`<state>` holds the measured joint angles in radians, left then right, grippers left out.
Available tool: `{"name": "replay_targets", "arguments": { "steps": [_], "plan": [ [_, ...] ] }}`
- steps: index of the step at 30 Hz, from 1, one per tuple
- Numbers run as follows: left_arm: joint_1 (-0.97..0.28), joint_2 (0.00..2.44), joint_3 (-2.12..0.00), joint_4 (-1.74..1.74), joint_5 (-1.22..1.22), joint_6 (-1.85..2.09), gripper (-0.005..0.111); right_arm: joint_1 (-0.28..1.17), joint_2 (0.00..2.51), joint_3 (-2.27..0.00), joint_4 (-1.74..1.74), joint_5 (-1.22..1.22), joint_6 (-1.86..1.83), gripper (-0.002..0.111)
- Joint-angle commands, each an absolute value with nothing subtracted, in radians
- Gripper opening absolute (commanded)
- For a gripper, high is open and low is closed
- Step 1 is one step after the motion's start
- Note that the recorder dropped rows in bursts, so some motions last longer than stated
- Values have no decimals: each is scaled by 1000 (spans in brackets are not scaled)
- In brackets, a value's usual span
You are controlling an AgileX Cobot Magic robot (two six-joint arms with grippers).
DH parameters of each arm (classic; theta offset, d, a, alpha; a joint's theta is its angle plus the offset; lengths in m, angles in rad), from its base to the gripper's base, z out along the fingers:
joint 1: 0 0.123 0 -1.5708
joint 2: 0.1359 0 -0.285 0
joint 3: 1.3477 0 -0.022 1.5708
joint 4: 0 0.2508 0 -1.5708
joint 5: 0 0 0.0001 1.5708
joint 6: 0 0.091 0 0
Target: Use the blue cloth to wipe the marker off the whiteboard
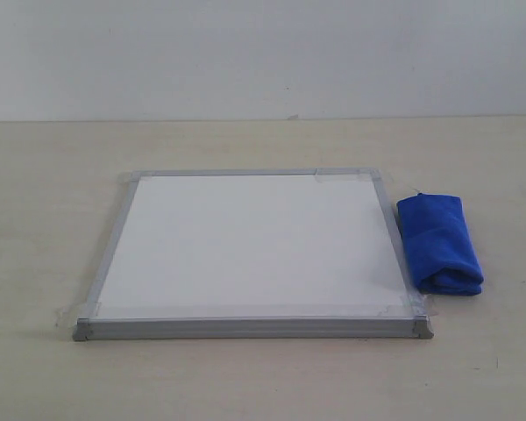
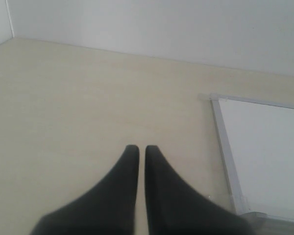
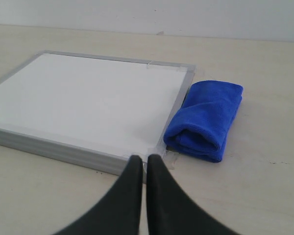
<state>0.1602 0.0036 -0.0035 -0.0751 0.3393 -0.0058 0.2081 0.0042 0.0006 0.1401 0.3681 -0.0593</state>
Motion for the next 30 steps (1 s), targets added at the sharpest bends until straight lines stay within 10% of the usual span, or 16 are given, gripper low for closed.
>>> {"name": "replay_targets", "arguments": {
  "steps": [1, 30],
  "plan": [
    [156, 0, 0, -82, 338, -10, 4, 210, 0, 0, 140, 364, -62, 0],
    [150, 0, 0, -82, 338, -9, 4, 210, 0, 0, 140, 364, -62, 0]
  ]
}}
